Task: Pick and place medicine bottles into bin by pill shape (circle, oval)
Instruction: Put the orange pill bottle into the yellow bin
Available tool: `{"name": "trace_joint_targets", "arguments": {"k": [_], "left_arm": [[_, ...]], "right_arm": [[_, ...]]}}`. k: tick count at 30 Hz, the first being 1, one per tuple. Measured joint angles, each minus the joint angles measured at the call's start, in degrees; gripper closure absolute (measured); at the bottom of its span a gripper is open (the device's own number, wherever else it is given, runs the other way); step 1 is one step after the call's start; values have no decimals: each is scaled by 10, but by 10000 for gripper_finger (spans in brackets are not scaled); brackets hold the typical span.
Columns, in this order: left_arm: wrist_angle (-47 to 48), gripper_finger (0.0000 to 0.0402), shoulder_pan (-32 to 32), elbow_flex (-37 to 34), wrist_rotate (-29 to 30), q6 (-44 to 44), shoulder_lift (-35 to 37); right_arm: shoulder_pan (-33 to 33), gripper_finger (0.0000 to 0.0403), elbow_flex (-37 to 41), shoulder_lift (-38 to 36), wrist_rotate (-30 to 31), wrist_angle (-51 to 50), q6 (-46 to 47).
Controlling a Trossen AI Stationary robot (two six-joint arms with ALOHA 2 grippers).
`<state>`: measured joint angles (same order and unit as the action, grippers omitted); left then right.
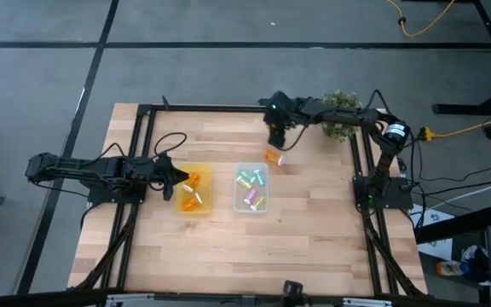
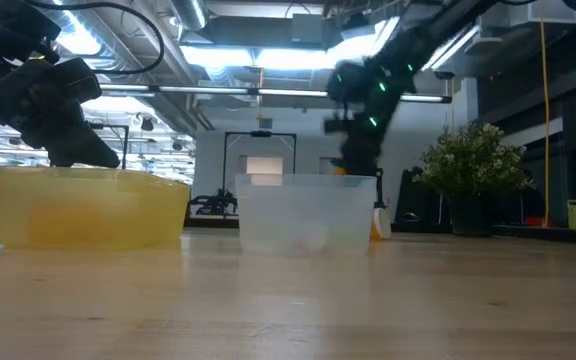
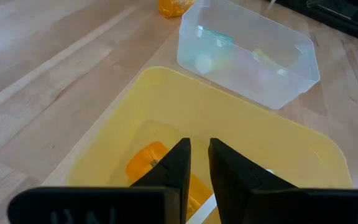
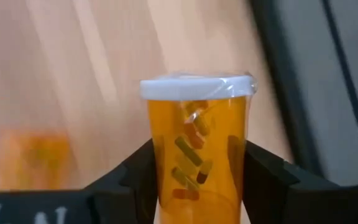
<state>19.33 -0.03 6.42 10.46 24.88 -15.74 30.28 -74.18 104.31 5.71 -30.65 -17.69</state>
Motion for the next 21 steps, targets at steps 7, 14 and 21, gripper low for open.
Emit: {"name": "trace_joint_targets", "arguments": {"k": [7, 14, 21], "left_arm": [[0, 351, 0, 0, 0, 0, 0], [0, 351, 0, 0, 23, 0, 0], [-18, 351, 0, 0, 38, -42, 4]], "right_arm": [[-58, 228, -85, -1, -157, 116, 57], [-158, 228, -88, 15, -219, 319, 111], [-250, 228, -88, 73, -208, 439, 145]]}}
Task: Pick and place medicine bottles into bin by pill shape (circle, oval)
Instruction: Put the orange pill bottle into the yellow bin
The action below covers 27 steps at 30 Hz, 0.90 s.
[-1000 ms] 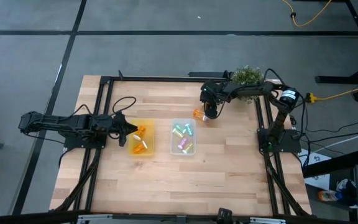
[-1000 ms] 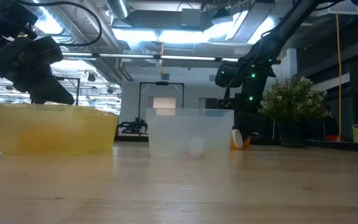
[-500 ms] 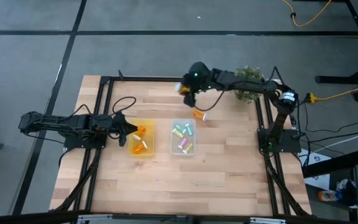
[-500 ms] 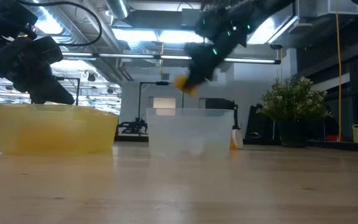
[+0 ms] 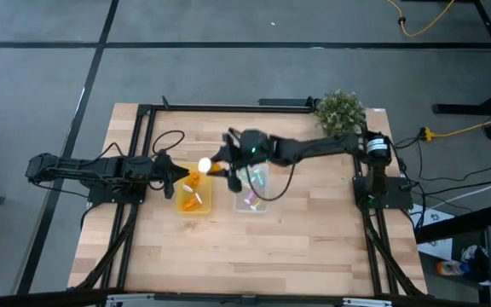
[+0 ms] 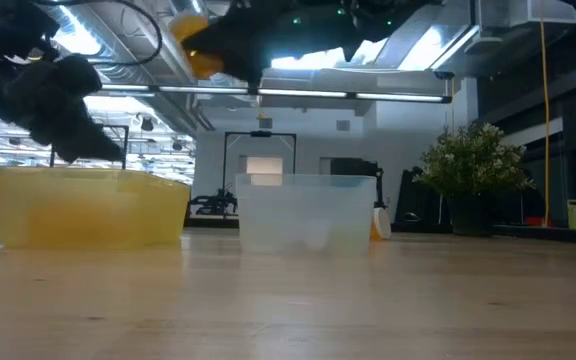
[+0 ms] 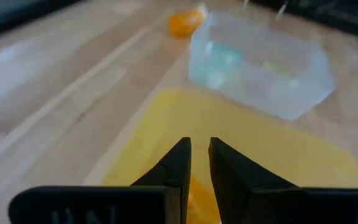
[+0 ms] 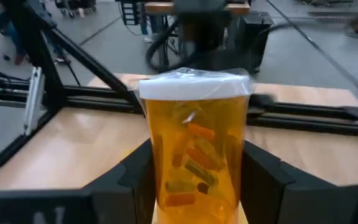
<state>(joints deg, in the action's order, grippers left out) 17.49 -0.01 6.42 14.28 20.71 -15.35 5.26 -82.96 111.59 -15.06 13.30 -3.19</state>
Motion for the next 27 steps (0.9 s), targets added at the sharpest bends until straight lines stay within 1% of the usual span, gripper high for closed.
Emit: {"name": "trace_joint_targets", "arguments": {"k": [5, 8, 12, 14, 17, 21, 24, 27], "left_arm": [[-19, 351, 0, 0, -33, -48, 18], [-9, 351, 0, 0, -67, -74, 34], [-10, 351, 0, 0, -129, -112, 62], [-10, 351, 0, 0, -145, -131, 81], [-10, 351, 0, 0, -149, -153, 111], [-10, 351, 0, 0, -137, -181, 153], [-13, 351, 0, 0, -127, -192, 152], [-15, 351, 0, -1, -101, -189, 152]], "right_arm": [[-39, 228, 0, 31, 75, 5, 20], [-51, 228, 0, 41, 79, 12, 38], [-57, 228, 0, 43, 79, 25, 45], [-58, 228, 0, 43, 79, 32, 44], [-58, 228, 0, 43, 80, 48, 45], [-58, 228, 0, 43, 80, 49, 45], [-59, 228, 0, 43, 80, 51, 46], [-62, 228, 0, 43, 81, 58, 47]]}}
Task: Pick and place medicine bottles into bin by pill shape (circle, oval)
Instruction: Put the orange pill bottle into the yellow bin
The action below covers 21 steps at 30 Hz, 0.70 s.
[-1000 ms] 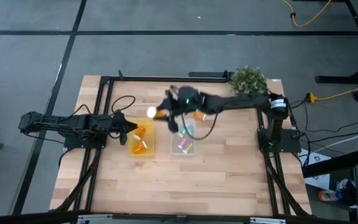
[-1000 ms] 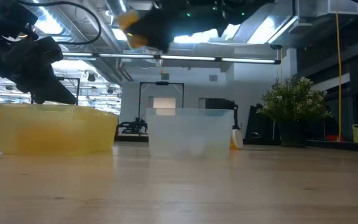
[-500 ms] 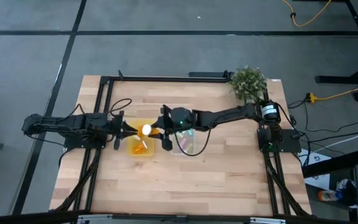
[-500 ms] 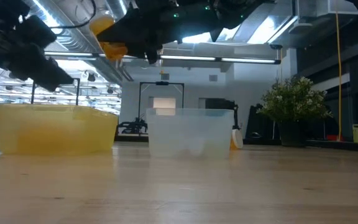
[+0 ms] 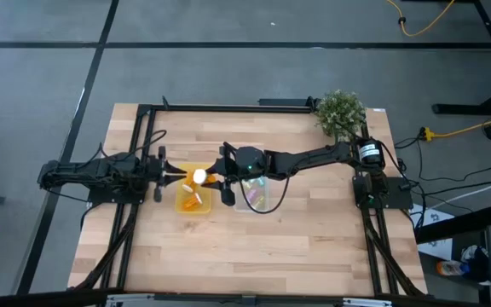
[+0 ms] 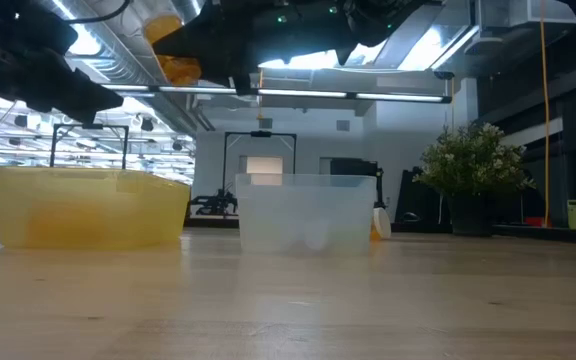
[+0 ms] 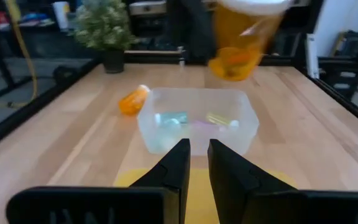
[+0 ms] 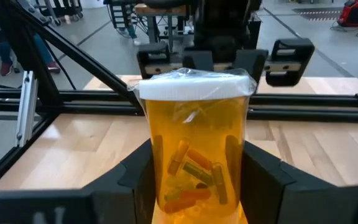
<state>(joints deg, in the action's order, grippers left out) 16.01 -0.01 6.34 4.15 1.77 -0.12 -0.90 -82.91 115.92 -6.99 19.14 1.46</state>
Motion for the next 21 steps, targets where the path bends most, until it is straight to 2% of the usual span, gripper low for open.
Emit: {"name": "trace_joint_targets", "arguments": {"k": [8, 12, 21], "left_arm": [[-4, 351, 0, -8, 6, 65, 0], [-4, 351, 0, -8, 7, 52, 0], [-80, 351, 0, -10, 13, -24, 0]], "right_arm": [[-15, 228, 0, 12, 0, 46, -2], [-20, 228, -6, 49, -1, 93, -1], [-24, 228, -95, 149, -13, 86, -2]]}}
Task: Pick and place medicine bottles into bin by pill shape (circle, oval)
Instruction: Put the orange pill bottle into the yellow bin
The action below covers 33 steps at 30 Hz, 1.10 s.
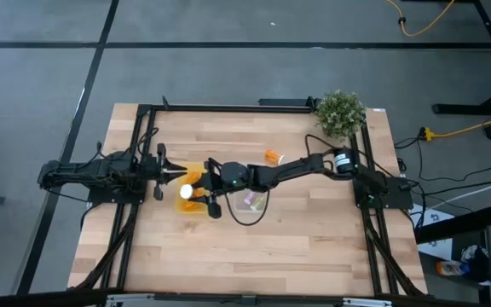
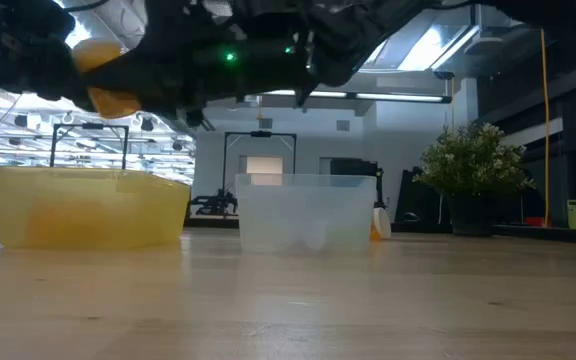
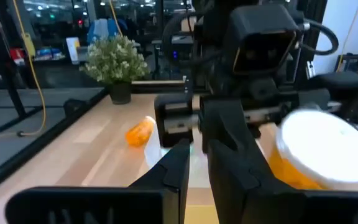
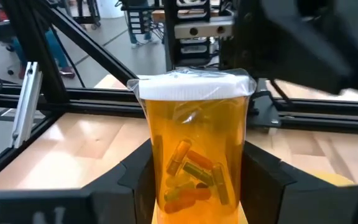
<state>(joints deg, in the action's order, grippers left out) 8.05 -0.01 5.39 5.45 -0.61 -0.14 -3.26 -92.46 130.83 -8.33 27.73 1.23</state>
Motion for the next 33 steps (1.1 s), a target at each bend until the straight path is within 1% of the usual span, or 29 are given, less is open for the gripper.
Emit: {"name": "trace_joint_targets", "arguments": {"k": [4, 7, 9, 17, 27, 33], "left_arm": [[-14, 351, 0, -17, -4, 4, 0], [-68, 351, 0, -40, -9, 20, 1], [-87, 351, 0, -47, -9, 17, 0], [-85, 351, 0, -47, -21, 15, -10], [-85, 351, 0, -47, -18, 15, -17], [-86, 351, 0, -47, -18, 15, -17]], "right_arm": [[0, 228, -29, 18, -3, -19, 1], [0, 227, -32, 17, -3, -31, 1], [-1, 227, -32, 17, -3, -35, 1], [-4, 225, -32, 17, -3, -39, 0], [-4, 176, -32, 16, -3, -39, 16], [-4, 170, -32, 16, -3, -38, 15]]}}
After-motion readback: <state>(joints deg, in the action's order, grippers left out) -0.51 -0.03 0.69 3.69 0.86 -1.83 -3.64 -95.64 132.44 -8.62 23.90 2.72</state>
